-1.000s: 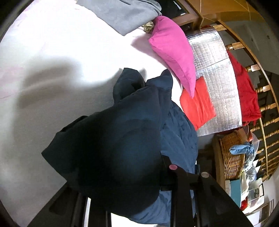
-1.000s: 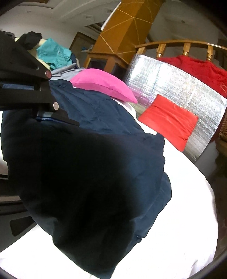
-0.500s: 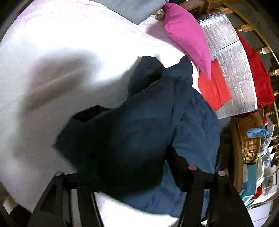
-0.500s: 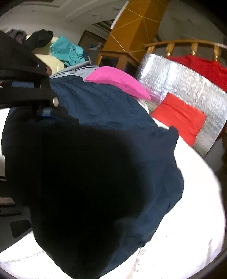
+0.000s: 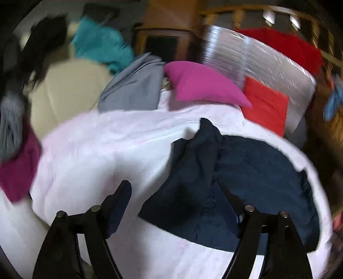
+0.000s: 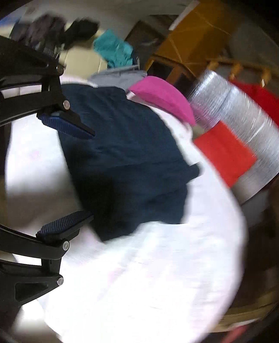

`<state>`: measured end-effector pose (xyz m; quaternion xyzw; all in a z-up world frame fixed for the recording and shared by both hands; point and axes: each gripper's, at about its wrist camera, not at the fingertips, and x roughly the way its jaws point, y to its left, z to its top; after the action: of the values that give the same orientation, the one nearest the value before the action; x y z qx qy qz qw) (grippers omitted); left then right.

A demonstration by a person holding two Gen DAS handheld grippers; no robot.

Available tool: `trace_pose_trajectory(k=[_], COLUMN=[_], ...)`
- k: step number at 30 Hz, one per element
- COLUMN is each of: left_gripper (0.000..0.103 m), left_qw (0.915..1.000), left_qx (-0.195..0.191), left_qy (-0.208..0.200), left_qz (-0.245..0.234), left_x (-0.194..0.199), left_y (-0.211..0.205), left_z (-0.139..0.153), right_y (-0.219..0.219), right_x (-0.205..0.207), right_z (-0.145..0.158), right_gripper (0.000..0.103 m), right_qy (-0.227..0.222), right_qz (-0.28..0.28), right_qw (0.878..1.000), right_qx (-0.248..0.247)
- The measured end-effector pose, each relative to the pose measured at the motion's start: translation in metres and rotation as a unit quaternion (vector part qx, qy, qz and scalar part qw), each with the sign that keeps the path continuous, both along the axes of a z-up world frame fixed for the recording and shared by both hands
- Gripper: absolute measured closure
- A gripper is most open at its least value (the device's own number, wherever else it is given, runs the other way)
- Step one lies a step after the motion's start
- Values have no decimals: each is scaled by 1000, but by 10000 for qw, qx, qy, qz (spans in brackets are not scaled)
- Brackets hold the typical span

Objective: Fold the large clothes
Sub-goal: 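Release the folded jacket and pull both tools back from it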

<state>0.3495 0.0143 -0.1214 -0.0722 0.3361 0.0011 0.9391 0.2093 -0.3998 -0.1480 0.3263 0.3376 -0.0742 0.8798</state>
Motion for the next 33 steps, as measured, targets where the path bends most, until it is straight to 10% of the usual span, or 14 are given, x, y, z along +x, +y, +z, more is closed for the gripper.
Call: trace_pose_trajectory(k=[3,13,27,33], left_gripper=[24,24,24,24], left_qw=[9987,9967,9955,9944], left_qx=[414,654,846,961], left_qy=[178,386,312,335], left_qz=[-219,-288,-281,-274], left_x=[6,15,18,19], left_y=[-21,-23,-27,-30], left_z=[-14,-35,-36,-38], right_y=[5,-2,10,4], right_x=[21,82,66,94], right_z=[8,-52,-8,-38], right_gripper=[64,66,64,64], right_qy=[43,853,-288,443], right_qz=[165,324,173,339], right_qw=[9983,9940,9948,9972], right_qx=[-563,-610,-964,-495])
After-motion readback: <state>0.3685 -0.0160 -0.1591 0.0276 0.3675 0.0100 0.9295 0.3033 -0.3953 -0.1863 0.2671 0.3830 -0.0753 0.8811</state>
